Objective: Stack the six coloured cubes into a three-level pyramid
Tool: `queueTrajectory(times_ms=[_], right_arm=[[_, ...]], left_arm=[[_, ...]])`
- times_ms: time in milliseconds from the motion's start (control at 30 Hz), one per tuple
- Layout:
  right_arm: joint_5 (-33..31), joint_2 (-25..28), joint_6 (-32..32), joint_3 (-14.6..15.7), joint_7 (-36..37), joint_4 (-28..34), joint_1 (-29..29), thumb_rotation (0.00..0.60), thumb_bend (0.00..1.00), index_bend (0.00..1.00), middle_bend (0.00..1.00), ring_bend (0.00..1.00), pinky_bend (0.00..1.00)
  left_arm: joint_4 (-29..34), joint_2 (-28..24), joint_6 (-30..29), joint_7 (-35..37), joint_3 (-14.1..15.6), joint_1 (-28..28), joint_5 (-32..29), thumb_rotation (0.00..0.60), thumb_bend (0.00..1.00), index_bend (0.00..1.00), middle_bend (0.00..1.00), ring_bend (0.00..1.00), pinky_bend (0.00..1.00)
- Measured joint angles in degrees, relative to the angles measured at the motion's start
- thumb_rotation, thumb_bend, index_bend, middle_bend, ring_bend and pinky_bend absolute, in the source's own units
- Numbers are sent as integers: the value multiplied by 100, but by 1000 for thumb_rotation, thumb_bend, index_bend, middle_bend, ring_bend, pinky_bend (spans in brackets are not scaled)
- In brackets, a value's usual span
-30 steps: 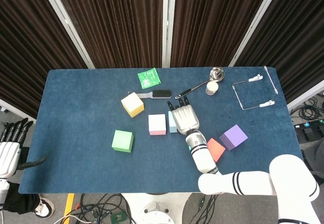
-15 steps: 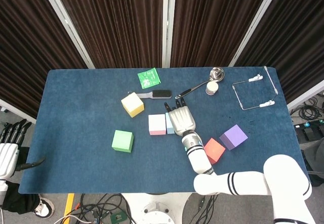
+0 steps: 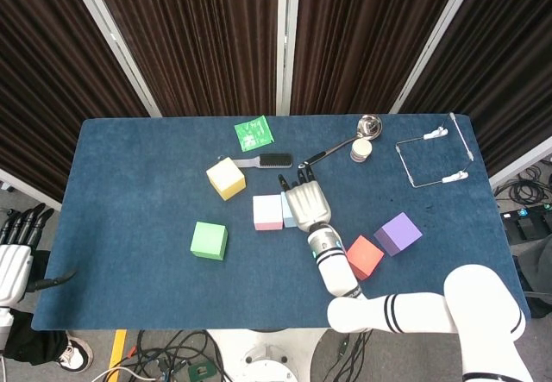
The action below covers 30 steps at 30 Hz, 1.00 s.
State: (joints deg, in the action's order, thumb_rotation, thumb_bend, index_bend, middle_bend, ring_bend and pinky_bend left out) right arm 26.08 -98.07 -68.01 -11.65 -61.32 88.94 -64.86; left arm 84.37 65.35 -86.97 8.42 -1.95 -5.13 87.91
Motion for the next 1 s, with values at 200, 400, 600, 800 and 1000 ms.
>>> queueTrajectory(times_ms=[200, 400, 600, 800, 1000], right_arm=[[1, -21, 12, 4, -29, -2, 15, 600, 187, 0, 558, 85, 0], [21, -54, 36, -10, 12, -27, 47, 600, 181, 0, 558, 85, 0], [72, -110, 58, -25, 54, -88, 66, 600, 140, 0, 519, 84, 0], [87, -76, 79, -29, 74, -67, 100, 600, 56, 0, 228, 13, 0], [107, 1, 143, -51, 120, -2, 125, 600, 33, 0, 126, 0, 0]], left_arm=[[-16, 9, -26, 16, 6, 18, 6, 470, 0, 15, 0, 0, 0], [-61, 30, -6, 36, 4, 14, -1, 468, 0, 16, 0, 0, 0], [-72, 29, -7, 40, 11, 25, 0, 471, 0, 15, 0, 0, 0], [-69, 25, 2, 38, 9, 21, -1, 471, 0, 16, 0, 0, 0], [-74, 33, 6, 26, 14, 23, 3, 468, 0, 16, 0, 0, 0]])
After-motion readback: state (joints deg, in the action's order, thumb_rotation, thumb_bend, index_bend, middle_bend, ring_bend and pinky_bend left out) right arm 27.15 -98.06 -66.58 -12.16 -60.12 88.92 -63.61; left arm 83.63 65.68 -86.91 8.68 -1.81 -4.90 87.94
